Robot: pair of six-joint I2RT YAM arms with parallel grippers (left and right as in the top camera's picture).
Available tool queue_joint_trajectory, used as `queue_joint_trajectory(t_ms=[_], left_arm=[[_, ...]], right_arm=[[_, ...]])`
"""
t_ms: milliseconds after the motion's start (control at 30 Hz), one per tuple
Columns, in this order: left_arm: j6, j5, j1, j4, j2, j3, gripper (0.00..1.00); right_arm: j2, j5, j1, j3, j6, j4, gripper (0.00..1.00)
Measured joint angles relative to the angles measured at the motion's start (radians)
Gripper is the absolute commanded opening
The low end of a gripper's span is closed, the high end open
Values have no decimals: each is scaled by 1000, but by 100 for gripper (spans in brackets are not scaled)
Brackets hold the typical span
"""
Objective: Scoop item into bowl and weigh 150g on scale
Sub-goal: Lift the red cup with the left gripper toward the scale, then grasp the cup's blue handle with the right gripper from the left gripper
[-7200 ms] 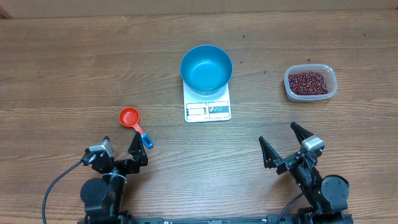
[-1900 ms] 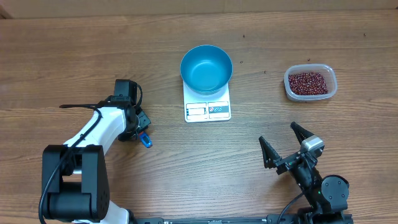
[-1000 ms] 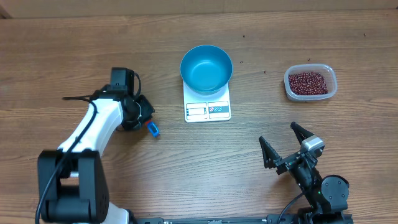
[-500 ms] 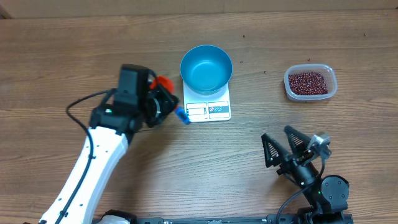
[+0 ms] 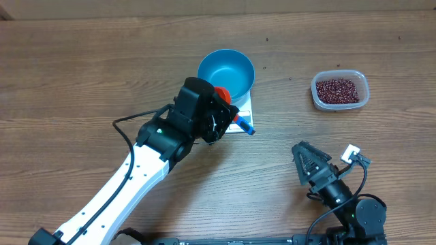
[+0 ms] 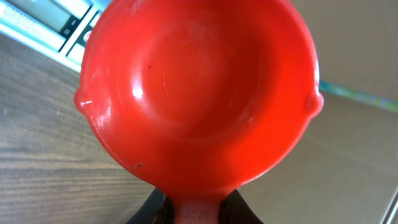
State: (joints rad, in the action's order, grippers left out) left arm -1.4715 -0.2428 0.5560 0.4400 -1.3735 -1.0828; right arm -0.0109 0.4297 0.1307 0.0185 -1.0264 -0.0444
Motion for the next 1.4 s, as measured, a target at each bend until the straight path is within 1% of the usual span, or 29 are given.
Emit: queue_joint_trajectory(t_ms=[33,167,300,400,433,567,600,733,833,933,1033,1067,1100,1133,1200,1267,1300,1400], left_arm=[[-34,2,2,0,-12,0,4],[-96,-14,2,-11,-20,0,4],[-118,-29,2,-24,-20,0,4],[-124,-34,2,-29,-20,0,4],[-124,-34,2,-29,-20,0,4],[-124,-35,2,-29,-20,0,4],[-124,-35,2,-30,-20,0,4],[-124,-35,2,-29,-20,0,4],[-124,-34,2,-29,-20,0,4],[-124,-35,2,-29,-20,0,4],[-124,-35,2,-29,-20,0,4],[-124,-35,2,-29,-20,0,4],[-124,-35,2,-29,-20,0,4],[-124,-34,2,-29,-20,0,4],[-124,-32,1,-29,-20,0,4],[-124,-30,0,-29,-20,0,4],[-124,-30,0,-29,-20,0,4],[-124,-31,0,-26,-20,0,4]], right_arm=[[1,27,0,0,43,-29,100],[-11,69,0,10,156,-11,100],[-103,91,0,61,241,-7,100],[-209,114,0,112,301,-7,100],[-263,124,0,139,331,-8,98],[-457,161,8,251,428,-8,97],[-481,164,11,265,439,-7,97],[-676,177,84,366,520,-31,97],[-850,164,199,412,558,-117,97],[-954,137,265,433,568,-179,96],[-1050,115,307,454,573,-237,91],[-1078,111,310,461,575,-254,88],[-1098,107,311,467,575,-263,79],[-1124,102,311,472,580,-278,75],[-1145,98,311,473,582,-312,67],[-1154,96,311,474,581,-335,62],[-1155,94,311,474,583,-343,57],[-1155,88,311,475,582,-358,52]])
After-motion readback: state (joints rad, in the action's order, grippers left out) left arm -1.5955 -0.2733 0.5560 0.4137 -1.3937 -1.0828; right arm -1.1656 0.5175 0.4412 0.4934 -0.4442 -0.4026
